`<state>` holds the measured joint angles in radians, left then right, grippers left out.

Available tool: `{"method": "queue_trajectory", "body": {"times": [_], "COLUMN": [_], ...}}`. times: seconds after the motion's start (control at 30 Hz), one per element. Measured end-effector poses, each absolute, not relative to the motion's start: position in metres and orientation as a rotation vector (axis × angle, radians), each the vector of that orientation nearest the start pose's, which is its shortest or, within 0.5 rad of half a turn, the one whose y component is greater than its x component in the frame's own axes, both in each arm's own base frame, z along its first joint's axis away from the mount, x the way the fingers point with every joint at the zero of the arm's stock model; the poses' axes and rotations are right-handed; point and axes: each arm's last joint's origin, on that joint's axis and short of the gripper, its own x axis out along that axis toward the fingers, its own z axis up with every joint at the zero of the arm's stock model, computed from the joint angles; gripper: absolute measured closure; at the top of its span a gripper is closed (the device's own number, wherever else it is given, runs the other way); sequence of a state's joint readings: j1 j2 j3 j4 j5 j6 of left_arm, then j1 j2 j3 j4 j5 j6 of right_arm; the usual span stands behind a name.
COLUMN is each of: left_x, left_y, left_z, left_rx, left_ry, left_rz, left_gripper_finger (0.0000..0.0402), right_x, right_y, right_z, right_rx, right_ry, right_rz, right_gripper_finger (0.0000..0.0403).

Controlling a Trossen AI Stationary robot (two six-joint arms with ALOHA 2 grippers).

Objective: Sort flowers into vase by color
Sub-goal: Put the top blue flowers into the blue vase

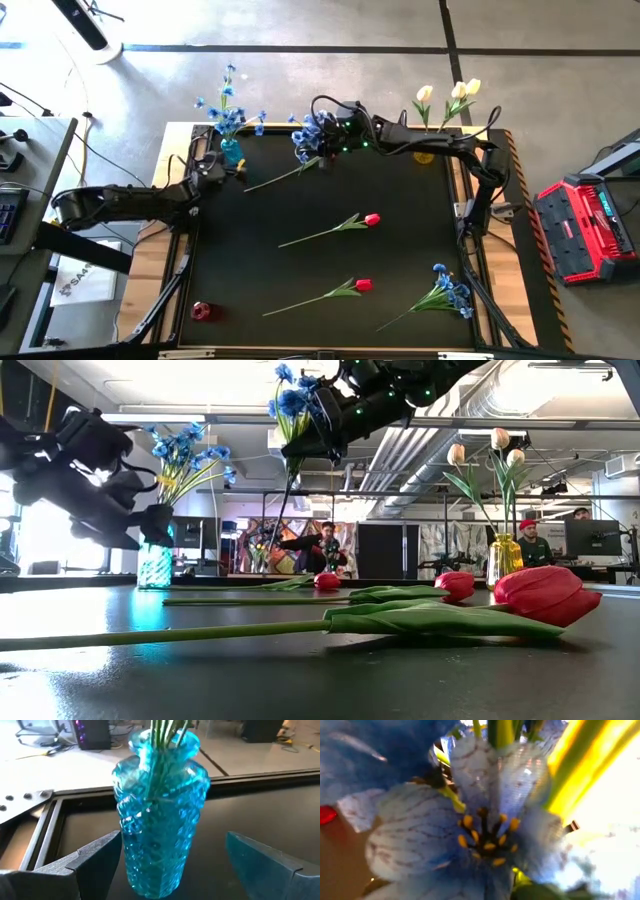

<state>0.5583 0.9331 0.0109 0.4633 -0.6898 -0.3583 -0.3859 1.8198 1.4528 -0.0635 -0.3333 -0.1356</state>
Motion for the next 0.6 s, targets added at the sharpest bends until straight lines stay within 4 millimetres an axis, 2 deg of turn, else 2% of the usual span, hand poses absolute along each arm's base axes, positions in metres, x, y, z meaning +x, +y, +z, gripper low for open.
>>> {"method": "queue_trajectory", "body": {"times": [0.6], "left_x": [0.102], "left_y": [0.110], "left_z": [0.118], "left_rx": [-0.256], "left_ry": [0.261], "left_rz": [1.265], "left_gripper_finger": [0.0057], "right_x": [0.394], "right_y": [-0.150], "right_z": [0.288], "right_rx": [-0.003], "right_ry": [0.408], "right_rz": [-0.020], "right_gripper_finger": [0.0403]}}
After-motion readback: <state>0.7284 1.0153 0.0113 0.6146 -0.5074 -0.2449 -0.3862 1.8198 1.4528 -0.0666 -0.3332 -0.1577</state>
